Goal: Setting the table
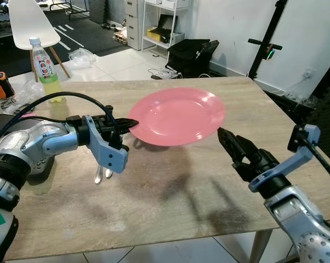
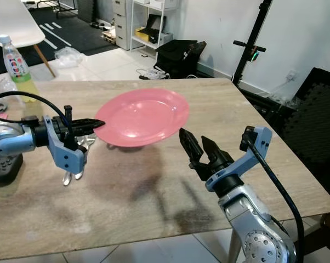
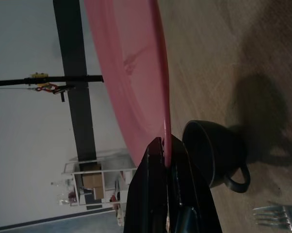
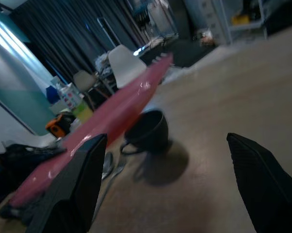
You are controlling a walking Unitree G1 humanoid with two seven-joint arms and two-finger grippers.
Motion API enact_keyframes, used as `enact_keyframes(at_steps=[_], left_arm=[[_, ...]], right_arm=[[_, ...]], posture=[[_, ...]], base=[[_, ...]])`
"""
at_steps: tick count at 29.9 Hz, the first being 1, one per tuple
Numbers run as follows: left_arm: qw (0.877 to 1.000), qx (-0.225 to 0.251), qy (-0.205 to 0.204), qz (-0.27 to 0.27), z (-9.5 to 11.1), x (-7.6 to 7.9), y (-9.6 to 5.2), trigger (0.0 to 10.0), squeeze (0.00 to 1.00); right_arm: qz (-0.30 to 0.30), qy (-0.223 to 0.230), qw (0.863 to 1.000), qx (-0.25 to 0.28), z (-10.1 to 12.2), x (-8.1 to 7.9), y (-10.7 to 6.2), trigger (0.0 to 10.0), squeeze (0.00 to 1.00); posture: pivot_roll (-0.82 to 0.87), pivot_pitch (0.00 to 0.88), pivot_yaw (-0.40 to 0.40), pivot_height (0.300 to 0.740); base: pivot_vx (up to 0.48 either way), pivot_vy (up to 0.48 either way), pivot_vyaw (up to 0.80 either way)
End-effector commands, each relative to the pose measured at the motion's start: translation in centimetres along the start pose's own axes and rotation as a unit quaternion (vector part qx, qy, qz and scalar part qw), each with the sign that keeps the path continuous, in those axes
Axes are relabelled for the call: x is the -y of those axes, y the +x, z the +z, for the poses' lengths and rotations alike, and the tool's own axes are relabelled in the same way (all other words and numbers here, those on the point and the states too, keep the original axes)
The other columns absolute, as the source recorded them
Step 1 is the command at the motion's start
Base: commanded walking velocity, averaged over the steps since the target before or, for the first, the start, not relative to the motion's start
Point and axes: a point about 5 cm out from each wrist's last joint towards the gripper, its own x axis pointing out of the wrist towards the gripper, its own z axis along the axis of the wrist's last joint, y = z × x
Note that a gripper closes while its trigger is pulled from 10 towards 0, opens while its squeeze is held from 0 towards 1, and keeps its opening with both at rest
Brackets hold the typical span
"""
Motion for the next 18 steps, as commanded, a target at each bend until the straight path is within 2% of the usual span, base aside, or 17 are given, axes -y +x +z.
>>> enact_keyframes(at_steps=[1, 2, 3, 4, 10, 11, 14, 17, 18], left_arm=[[1.0, 0.009, 0.003, -0.01, 0.4, 1.0, 0.3, 10.0, 0.0], [1.0, 0.01, 0.004, -0.009, 0.5, 1.1, 0.4, 10.0, 0.0], [1.0, 0.01, 0.004, -0.009, 0.5, 1.1, 0.4, 10.0, 0.0], [1.0, 0.012, 0.004, -0.009, 0.5, 1.3, 0.5, 10.0, 0.0], [1.0, 0.022, 0.008, -0.002, 0.9, 1.3, 1.1, 10.0, 0.0], [1.0, 0.025, 0.009, 0.006, 1.0, 1.1, 1.4, 10.0, 0.0], [0.999, 0.028, 0.013, 0.016, 1.3, 0.8, 1.9, 10.0, 0.0], [0.999, 0.034, 0.021, 0.023, 1.5, 0.6, 2.3, 10.0, 0.0], [0.999, 0.04, 0.027, 0.025, 1.7, 0.6, 2.5, 10.0, 0.0]], right_arm=[[0.025, 0.01, 1.0, 0.012, 1.1, -0.6, -0.2, 10.0, 0.0], [0.032, 0.062, 0.997, 0.028, 1.5, -0.6, -0.2, 10.0, 0.0], [0.032, 0.062, 0.997, 0.028, 1.5, -0.6, -0.2, 10.0, 0.0], [0.034, 0.09, 0.995, 0.04, 1.8, -0.5, -0.2, 10.0, 0.0], [0.063, 0.101, 0.993, 0.018, 1.3, -1.4, -0.1, 10.0, 0.0], [0.072, 0.12, 0.99, 0.009, 0.8, -1.8, 0.0, 10.0, 0.0], [0.077, 0.136, 0.988, -0.009, 0.0, -2.2, 0.1, 10.0, 0.0], [0.065, 0.146, 0.986, -0.035, -0.9, -2.1, 0.3, 10.0, 0.0], [0.059, 0.169, 0.983, -0.047, -1.4, -1.9, 0.3, 10.0, 0.0]], posture=[[0.08, 0.111, 0.026, 0.74], [0.07, 0.11, 0.025, 0.74], [0.07, 0.11, 0.025, 0.74], [0.07, 0.11, 0.024, 0.74], [0.07, 0.11, 0.023, 0.74], [0.07, 0.11, 0.023, 0.74], [0.07, 0.106, 0.012, 0.74], [0.07, 0.106, 0.012, 0.74], [0.07, 0.101, 0.005, 0.74]], base=[[0.0, 0.0, 0.0], [0.0, 0.0, 0.0], [0.0, 0.0, 0.0], [0.0, 0.0, 0.0], [0.0, 0.0, 0.0], [0.0, 0.0, 0.0], [0.0, 0.0, 0.0], [0.0, 0.0, 0.0], [0.0, 0.0, 0.0]])
